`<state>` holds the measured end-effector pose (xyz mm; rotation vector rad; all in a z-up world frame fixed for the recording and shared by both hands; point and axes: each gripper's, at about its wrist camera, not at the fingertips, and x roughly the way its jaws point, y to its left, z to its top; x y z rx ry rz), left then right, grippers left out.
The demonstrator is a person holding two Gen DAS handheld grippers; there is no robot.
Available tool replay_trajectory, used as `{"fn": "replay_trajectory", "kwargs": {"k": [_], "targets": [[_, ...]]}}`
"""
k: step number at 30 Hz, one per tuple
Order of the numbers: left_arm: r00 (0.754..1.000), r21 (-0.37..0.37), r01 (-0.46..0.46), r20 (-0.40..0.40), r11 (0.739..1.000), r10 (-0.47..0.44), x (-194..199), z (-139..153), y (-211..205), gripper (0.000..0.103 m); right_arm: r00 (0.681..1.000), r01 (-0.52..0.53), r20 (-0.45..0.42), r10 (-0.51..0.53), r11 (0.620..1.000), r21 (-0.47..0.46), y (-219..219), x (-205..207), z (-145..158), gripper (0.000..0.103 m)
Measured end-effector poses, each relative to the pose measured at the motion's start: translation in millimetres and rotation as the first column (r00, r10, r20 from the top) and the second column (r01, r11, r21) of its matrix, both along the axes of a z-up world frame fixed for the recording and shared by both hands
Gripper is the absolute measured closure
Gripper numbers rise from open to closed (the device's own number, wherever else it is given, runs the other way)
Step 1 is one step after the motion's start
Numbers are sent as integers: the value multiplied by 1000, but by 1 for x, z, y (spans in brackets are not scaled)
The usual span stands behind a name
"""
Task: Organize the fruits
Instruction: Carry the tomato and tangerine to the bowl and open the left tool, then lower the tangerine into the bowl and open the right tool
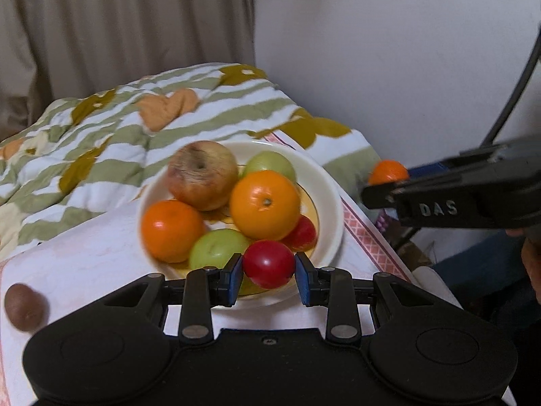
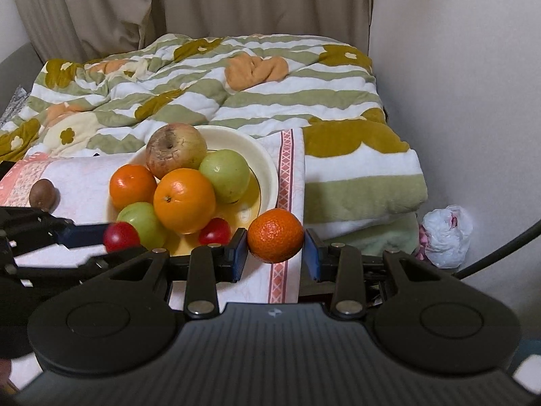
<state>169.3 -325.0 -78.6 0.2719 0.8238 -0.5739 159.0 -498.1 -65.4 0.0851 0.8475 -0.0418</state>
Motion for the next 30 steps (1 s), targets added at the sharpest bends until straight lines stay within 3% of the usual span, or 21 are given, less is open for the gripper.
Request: {"fn": "replay_trajectory", "kwargs": {"k": [6,8,10,12,16,20,30], "targets": [[999,38,35,15,999,-36,2,-8,-12,65,1000,6,-11,-5,1000,12,-1,8,-7,52],[999,38,41,22,998,-42,0,-7,-12,52,1000,8,-13,-7,1000,13,0,8,-7,52],[998,38,44,33,998,-45,-2,-4,-11,29,1000,7,-13,-7,1000,15,0,9,-7,52],[997,42,40,58,998,-43,-6,1,-9,18,1000,6,-10,-6,1000,14,0,9,-7,52],[997,36,21,71,999,-24,-9,9,3,9,1000,-13,4,13,1000,9,3,11,-3,52],[998,15,-26,64,1000,25,-9,15,22,4,998,-61,19,61,998,1,8,16,-2,52],[986,26,-166,33,986,165,-5,21,57,3,978,-202,52,203,979,-35,16,35,-17,52]]}}
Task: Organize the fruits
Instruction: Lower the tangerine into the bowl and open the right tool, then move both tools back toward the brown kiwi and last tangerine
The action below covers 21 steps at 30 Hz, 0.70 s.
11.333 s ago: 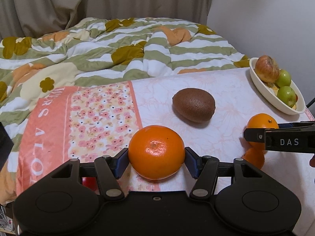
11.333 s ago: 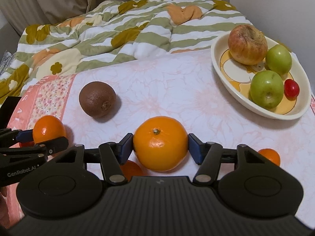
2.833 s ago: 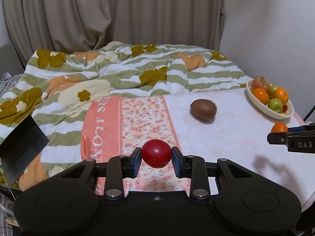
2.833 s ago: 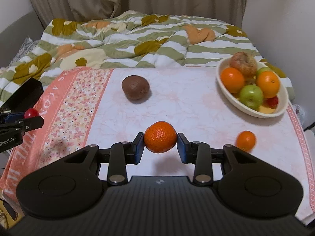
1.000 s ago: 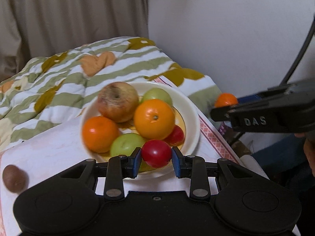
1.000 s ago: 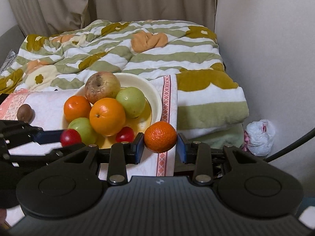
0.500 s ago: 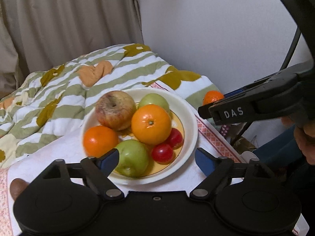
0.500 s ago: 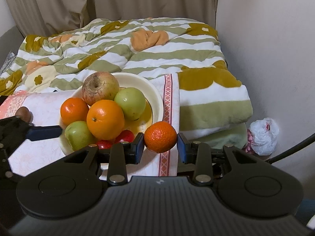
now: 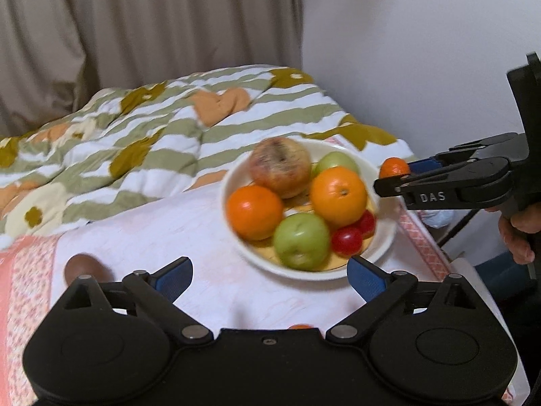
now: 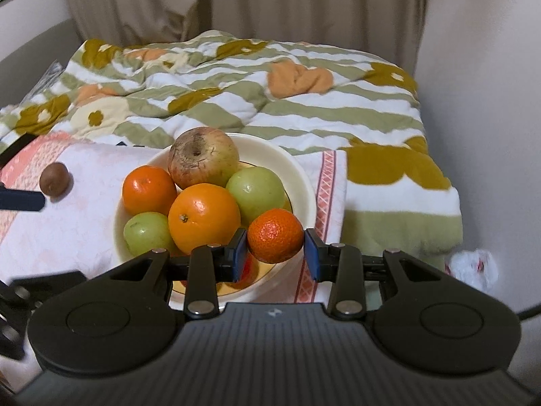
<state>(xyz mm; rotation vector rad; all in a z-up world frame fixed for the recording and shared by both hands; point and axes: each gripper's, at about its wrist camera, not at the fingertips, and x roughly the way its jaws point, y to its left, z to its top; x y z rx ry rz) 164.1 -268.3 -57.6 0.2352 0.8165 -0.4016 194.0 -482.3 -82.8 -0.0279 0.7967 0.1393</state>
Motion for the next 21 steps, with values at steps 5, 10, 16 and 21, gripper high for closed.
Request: {"fn": "replay_trajectory", "kwargs": {"k": [5,10,16,21], "targets": [[999,7,-51,-10,999,51,-5,-2,15,3,999,-40,13,40,999,-14,0,2,-8,51],[995,-2,-100,-20,995,100,-10,-1,26,3,998,-64,13,64,997,-42,4,-2,-11,36],[988,18,-152,-15,988,152,-20,2,35,3,997,-52,52,55,997,-54,3,-21,-4,0],[985,-18,-170,-1,985,170,-34,11,47,3,998,-36,47,37,999,-27,6,-35,7,0]]}}
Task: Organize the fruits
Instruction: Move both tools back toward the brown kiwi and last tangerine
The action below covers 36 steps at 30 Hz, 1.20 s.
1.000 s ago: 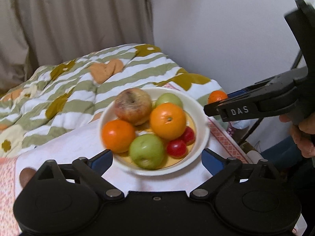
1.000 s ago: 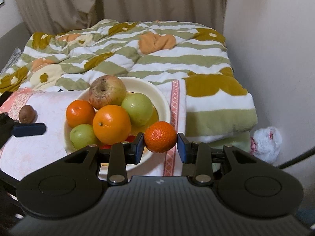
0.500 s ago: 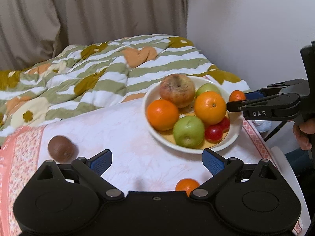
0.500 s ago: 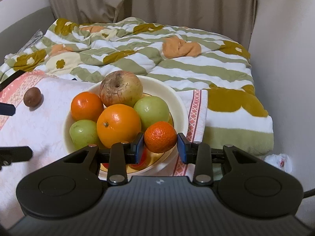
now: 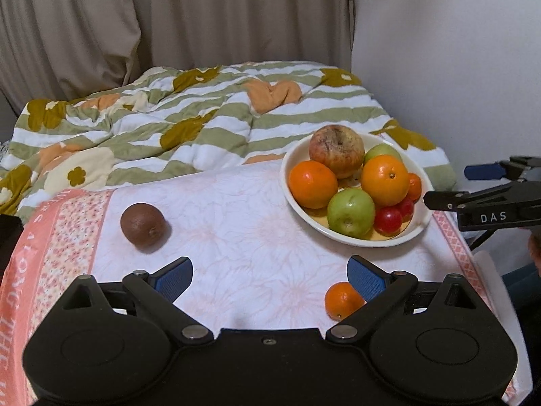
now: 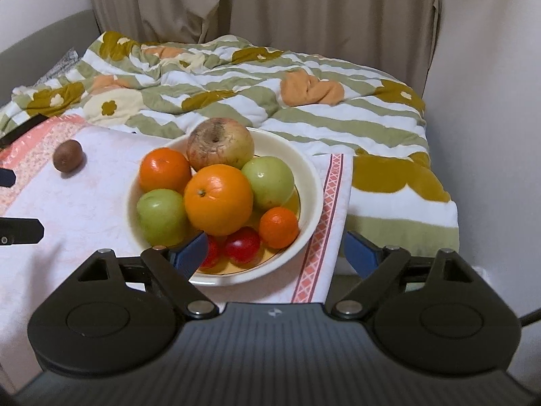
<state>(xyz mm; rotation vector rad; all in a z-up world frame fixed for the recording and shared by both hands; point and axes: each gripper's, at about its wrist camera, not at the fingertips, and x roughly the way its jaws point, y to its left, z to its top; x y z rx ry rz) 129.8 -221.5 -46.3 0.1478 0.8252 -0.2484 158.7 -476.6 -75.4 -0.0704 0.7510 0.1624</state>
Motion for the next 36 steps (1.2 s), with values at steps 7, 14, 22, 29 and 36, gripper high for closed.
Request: {"fn": "replay_trajectory", "kwargs": {"k": [7,14,22,29,36], "targets": [[997,-57,-56,47,997,58,-21,23,24,3,1000,1,18,-1,1000,9,13,-25,25,0],[986,-29,-102,127,994,105,-38,45,56,3,999,26,31,-26,1000,16,31,-51,55,0],[979,-89,-99,171,991,113,-35,60,116,3,995,90,41,-92,996,28,75,-77,77,0],[986,-78,-10,166,997,23,-11,63,158,3,976,217,-14,-217,975,47,115,-84,75,0],[987,-65,105,130,992,-96,28,49,187,3,945,318,-92,-314,948,35,158,-84,54,0]]}}
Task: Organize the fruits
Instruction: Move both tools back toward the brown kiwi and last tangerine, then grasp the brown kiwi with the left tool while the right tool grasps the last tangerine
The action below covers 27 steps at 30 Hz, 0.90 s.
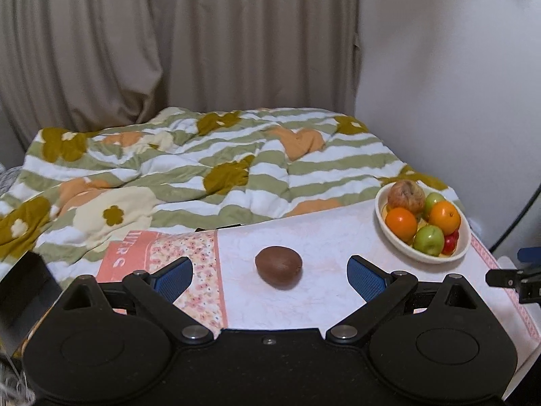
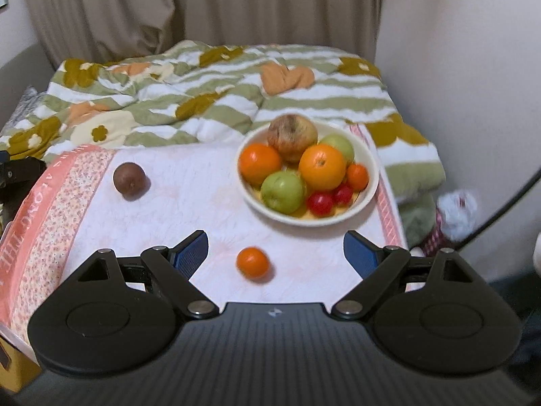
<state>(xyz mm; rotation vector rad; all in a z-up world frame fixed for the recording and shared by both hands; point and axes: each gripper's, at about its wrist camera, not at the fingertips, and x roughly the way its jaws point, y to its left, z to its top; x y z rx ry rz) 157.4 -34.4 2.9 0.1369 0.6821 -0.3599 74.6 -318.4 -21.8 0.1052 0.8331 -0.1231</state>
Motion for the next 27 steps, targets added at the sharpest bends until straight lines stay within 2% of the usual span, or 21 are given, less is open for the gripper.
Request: {"fn": "replay_trajectory", "kwargs": {"k": [5,14,23,27], "targets": [[994,10,103,-35,995,-103,33,-12,9,3,994,84,-67,-81,996,35,19,10,-20,0],[965,49,251,-88,967,-246,84,-46,-2,3,973,191,-140,-186,981,24,32,30,-52,0],[936,29,306,-190,951,-296,113,-80,-17,4,957,245,-164,-238,969,20,30,41,-77,1],[928,40,322,-212,946,-307,122,-94,-27,6,954,249,-179,-241,968,26,30,44,-88,4]]}}
